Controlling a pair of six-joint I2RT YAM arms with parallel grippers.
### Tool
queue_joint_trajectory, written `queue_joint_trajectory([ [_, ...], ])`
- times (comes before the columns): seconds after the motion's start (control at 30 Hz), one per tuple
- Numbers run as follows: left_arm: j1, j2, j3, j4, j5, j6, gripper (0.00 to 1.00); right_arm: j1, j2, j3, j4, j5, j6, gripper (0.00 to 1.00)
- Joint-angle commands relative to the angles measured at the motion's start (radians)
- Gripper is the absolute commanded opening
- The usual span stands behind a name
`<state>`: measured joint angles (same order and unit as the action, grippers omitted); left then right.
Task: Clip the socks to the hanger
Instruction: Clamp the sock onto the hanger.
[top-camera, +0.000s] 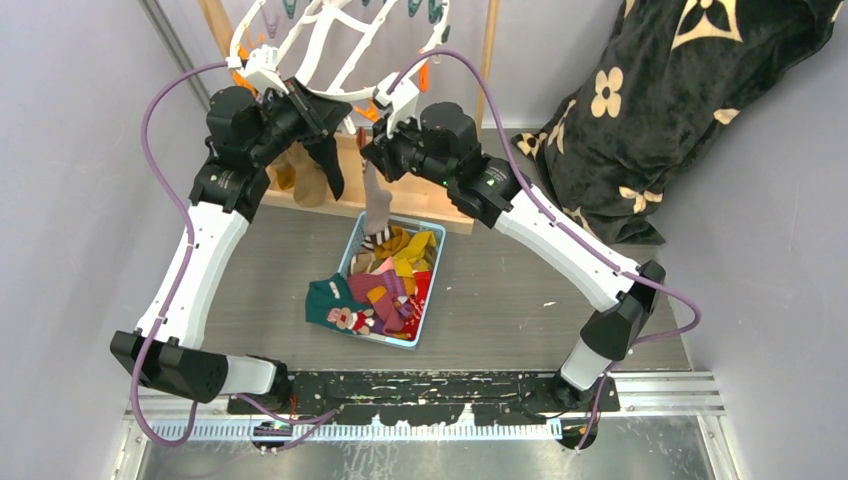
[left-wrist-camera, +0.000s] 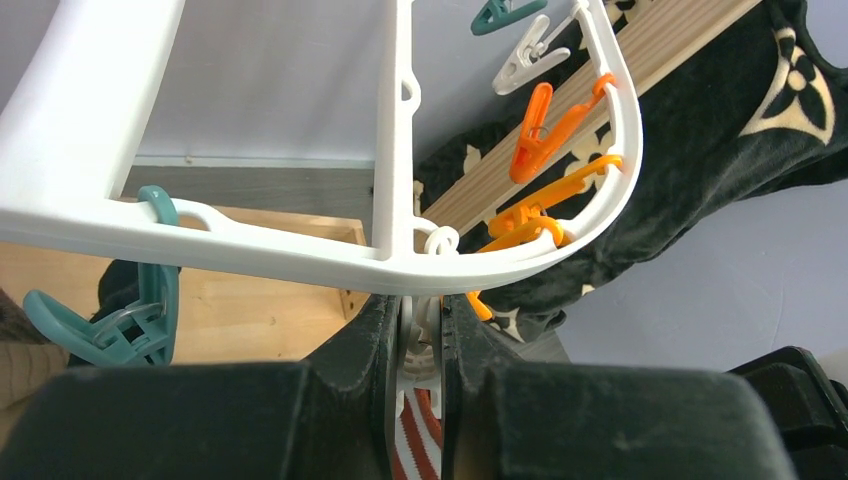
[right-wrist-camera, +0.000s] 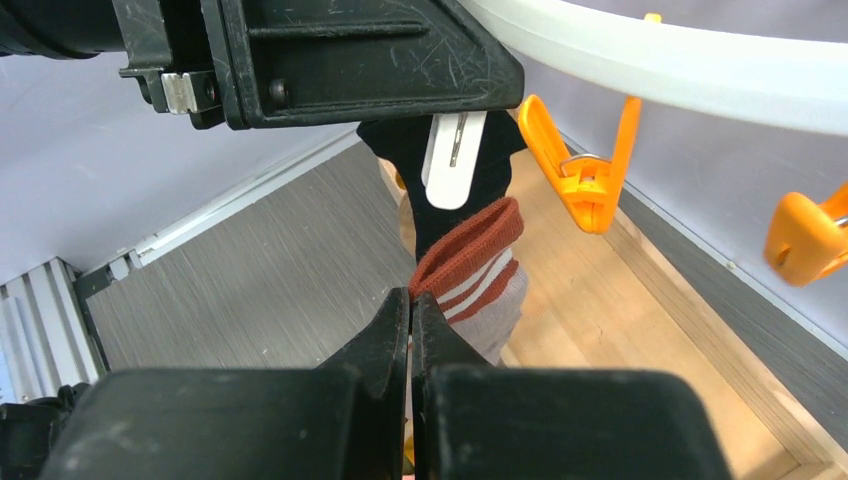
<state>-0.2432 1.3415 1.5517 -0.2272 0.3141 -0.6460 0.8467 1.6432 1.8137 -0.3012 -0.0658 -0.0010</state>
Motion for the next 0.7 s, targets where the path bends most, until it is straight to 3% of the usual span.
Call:
queue_joint_trajectory([
  [0.0,-0.002,-0.026,0.043,0.066,-0.067,0.0,0.0,-0.003,0.009,0.069,0.062,-0.024,0.026,0.01],
  [0.67,-0.034,-0.021,0.044,0.051,-0.102,0.032,0.0,-0.003,0.049,0.126,0.068,-0.022,0.049,0.01],
])
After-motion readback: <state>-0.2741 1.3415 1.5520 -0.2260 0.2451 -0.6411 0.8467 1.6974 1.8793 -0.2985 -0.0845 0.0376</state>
